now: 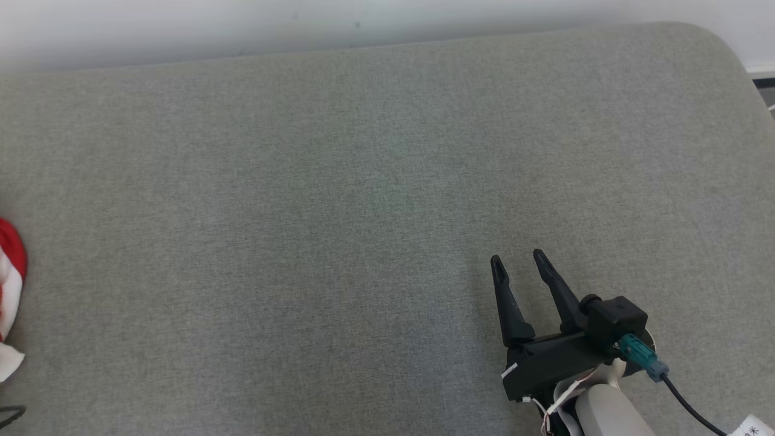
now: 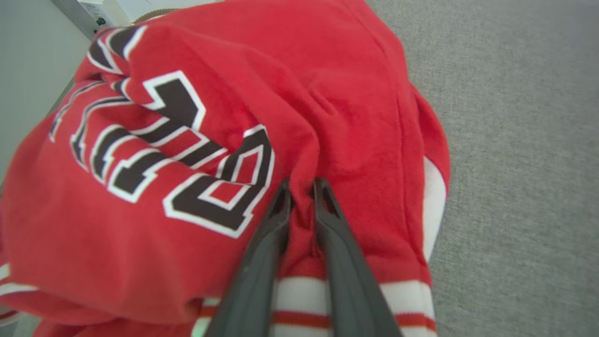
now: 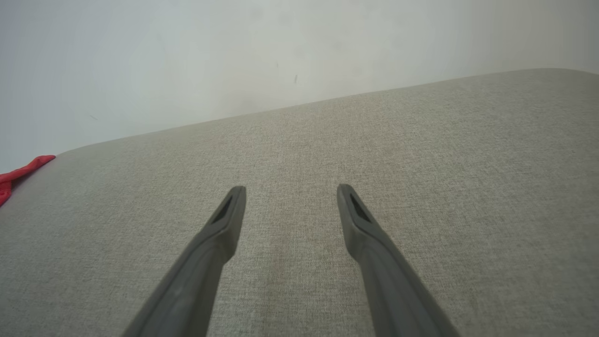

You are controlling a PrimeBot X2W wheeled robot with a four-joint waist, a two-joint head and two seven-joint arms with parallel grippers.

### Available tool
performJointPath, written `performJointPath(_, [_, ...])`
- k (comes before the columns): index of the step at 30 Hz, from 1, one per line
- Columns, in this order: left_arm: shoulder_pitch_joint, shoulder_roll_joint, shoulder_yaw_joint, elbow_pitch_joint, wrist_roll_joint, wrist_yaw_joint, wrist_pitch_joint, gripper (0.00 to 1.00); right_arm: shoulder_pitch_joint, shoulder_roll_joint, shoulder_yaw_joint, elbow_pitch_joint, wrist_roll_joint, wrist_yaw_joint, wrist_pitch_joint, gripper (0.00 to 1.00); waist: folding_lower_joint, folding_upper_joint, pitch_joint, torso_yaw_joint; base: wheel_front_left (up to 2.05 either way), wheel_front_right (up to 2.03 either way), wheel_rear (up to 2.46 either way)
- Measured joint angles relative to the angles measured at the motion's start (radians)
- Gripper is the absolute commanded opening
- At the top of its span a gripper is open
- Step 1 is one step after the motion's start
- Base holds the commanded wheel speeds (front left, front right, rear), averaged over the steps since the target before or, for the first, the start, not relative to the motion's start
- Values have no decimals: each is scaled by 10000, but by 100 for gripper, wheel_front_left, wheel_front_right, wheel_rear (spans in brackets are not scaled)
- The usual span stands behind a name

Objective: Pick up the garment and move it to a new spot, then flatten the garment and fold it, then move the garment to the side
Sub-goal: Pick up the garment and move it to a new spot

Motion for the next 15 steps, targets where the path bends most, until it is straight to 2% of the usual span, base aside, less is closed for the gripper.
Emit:
performJointPath(7, [-357,-130,-92,-236,94,-142,-1346,0,39,2,-40,25,-42,0,-12,100,-1,-1,-246,257,0,0,0])
performJointPath(15, [-971,-196,-414,-1281,29,-616,-2652,0,162,4,-109,54,-33,0,-12,100,-2,0,-661,635,0,0,0])
